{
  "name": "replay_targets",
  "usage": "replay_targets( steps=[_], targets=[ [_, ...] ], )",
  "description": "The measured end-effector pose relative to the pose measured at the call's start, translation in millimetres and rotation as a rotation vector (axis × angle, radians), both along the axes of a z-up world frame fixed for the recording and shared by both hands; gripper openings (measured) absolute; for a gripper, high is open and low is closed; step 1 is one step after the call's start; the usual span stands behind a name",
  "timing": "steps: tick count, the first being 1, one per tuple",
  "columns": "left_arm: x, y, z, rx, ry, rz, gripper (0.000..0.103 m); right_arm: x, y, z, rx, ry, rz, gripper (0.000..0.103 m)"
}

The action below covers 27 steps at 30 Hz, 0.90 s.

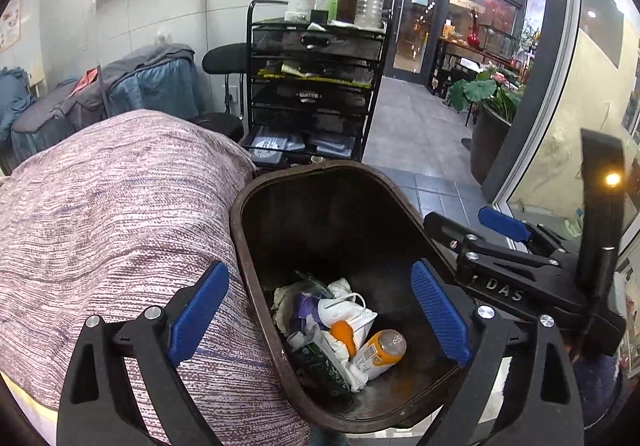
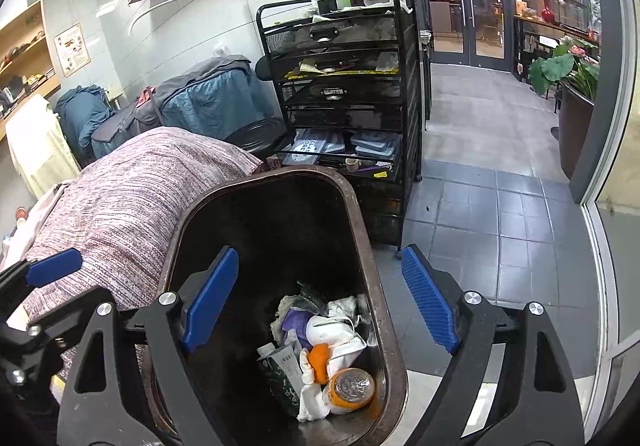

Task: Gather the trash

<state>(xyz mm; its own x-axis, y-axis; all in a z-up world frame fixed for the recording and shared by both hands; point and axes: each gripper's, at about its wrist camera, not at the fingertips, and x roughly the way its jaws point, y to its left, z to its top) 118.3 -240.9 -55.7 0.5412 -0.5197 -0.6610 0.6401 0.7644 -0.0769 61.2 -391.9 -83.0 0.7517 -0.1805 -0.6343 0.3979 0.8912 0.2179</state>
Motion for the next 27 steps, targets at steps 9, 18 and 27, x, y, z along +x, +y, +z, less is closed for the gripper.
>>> replay_targets(
  steps=[9, 18, 27],
  targets=[
    [-15, 20, 24, -0.057, -0.089, 0.039, 0.097, -2, 5, 8, -0.011, -0.045, -0.003, 0.088],
    [-33, 70, 50, -0.107, -0.213, 0.159, 0.097, -13, 36, 35, -0.078, -0.183, 0.014, 0.097],
    [-44, 126, 66, -0.125, -0.31, 0.341, 0.097, -13, 97, 63, -0.117, -0.277, 0.141, 0.097]
  ],
)
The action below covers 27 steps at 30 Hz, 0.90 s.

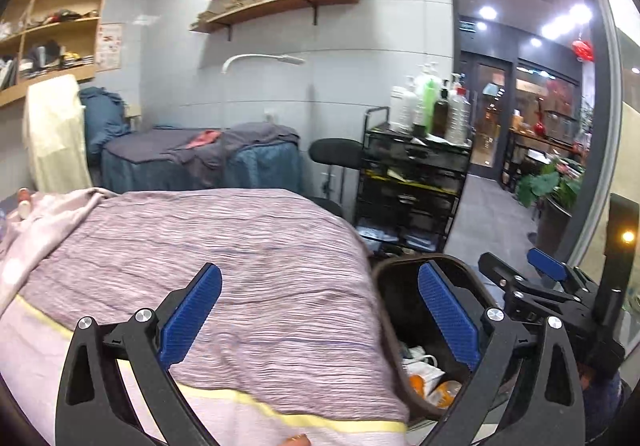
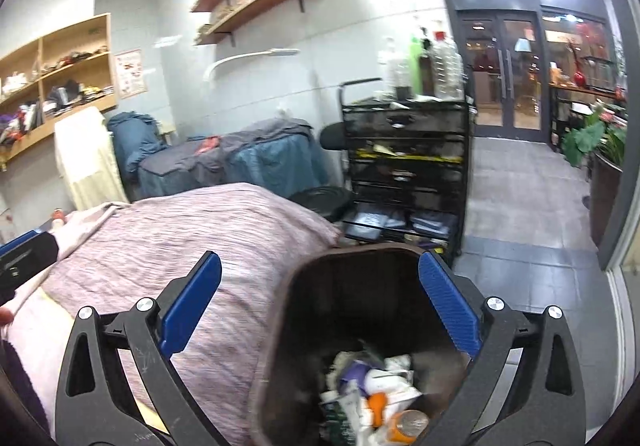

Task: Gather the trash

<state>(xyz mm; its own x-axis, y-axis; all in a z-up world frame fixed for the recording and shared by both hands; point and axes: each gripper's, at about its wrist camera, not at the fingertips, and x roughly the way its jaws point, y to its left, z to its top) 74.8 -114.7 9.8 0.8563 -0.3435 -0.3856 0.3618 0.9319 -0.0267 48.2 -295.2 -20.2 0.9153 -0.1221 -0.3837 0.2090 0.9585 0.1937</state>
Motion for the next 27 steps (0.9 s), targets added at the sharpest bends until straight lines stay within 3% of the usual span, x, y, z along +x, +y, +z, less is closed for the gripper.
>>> replay_targets(
  steps=[10, 18, 27],
  targets=[
    [-21, 56, -1, 0.0, -0.035, 0.177, 0.097, -5, 73, 12, -0.039, -0.033, 0.144, 0.097],
    [-33, 96, -9, -0.059, -0.006, 0.243, 0.097, -15, 116, 9, -0.076, -0.039, 0.223, 0.097],
    [-42, 114, -16, -0.068, -0.006, 0.303, 0.097, -33, 139, 12, -0.127, -0.078, 0.263, 0.097]
  ],
)
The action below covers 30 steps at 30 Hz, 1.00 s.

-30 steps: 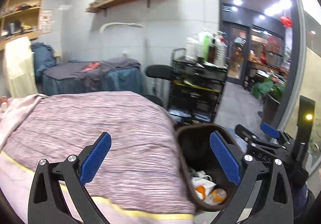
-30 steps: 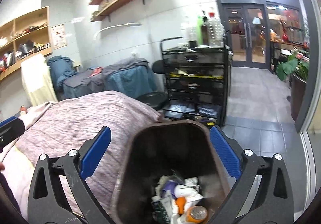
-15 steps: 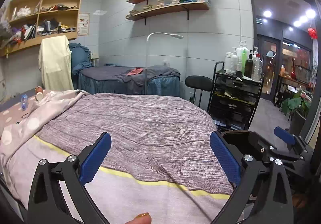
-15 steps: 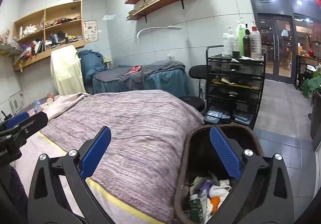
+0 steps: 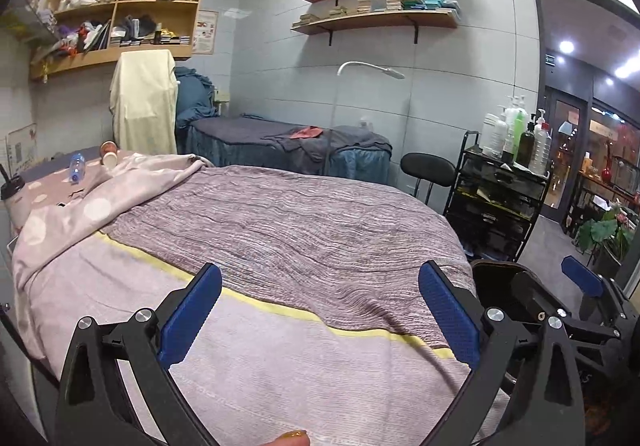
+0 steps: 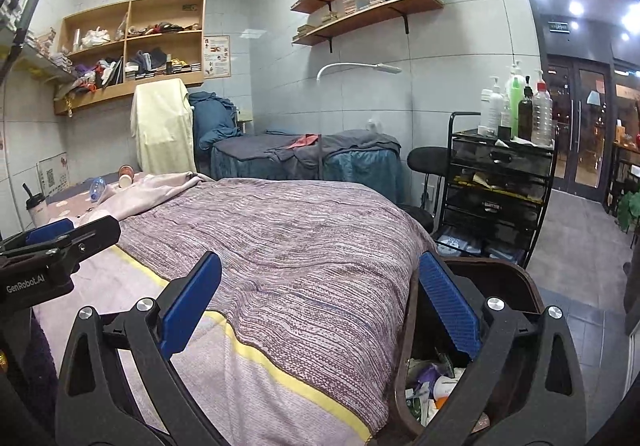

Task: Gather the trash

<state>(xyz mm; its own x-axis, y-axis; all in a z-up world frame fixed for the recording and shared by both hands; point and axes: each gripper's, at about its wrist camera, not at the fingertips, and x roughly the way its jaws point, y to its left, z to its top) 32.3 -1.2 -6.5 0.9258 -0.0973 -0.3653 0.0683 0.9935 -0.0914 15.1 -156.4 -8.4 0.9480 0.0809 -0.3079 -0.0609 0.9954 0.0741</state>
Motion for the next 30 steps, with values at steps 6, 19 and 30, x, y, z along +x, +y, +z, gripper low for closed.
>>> replay_targets(
  steps=[6, 19, 30],
  targets=[
    [-0.3, 3.7, -0.3, -0.009, -0.003, 0.004, 0.097, -2.7, 2.2, 3.0, -0.004, -0.007, 0.007, 0.097],
    [-2.8, 1.4, 1.7, -0.005, -0.014, 0.002, 0.097, -2.4, 0.6, 2.3, -0.001, -0.003, 0.001, 0.097],
    [-3.0, -0.5, 2.7, -0.003, -0.009, -0.001, 0.097, -1.8, -4.4, 1.6, 0.005, 0.006, -0.007, 0.097]
  ],
)
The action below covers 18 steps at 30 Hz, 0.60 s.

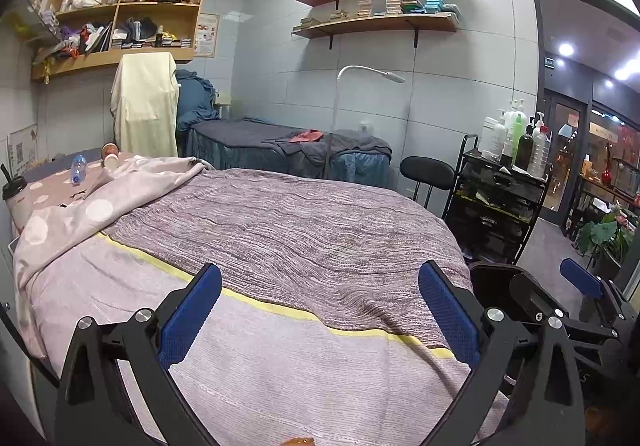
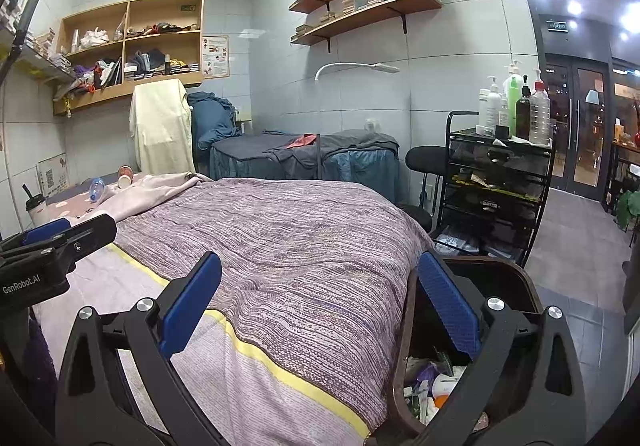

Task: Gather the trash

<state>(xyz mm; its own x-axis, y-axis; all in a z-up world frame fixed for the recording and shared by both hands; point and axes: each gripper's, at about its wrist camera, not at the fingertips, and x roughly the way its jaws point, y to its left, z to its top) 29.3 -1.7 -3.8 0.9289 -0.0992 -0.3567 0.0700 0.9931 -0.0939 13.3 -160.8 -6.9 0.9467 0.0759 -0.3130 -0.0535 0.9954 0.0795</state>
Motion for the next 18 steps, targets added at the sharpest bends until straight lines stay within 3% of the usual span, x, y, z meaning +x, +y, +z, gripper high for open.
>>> replay_targets(
  steps=[18],
  targets=[
    [2.3, -0.7, -0.7, 0.006, 0.007, -0.001, 0.097, 1.6, -4.6, -3.1, 0.015, 0.01, -0.009, 0.097]
  ],
)
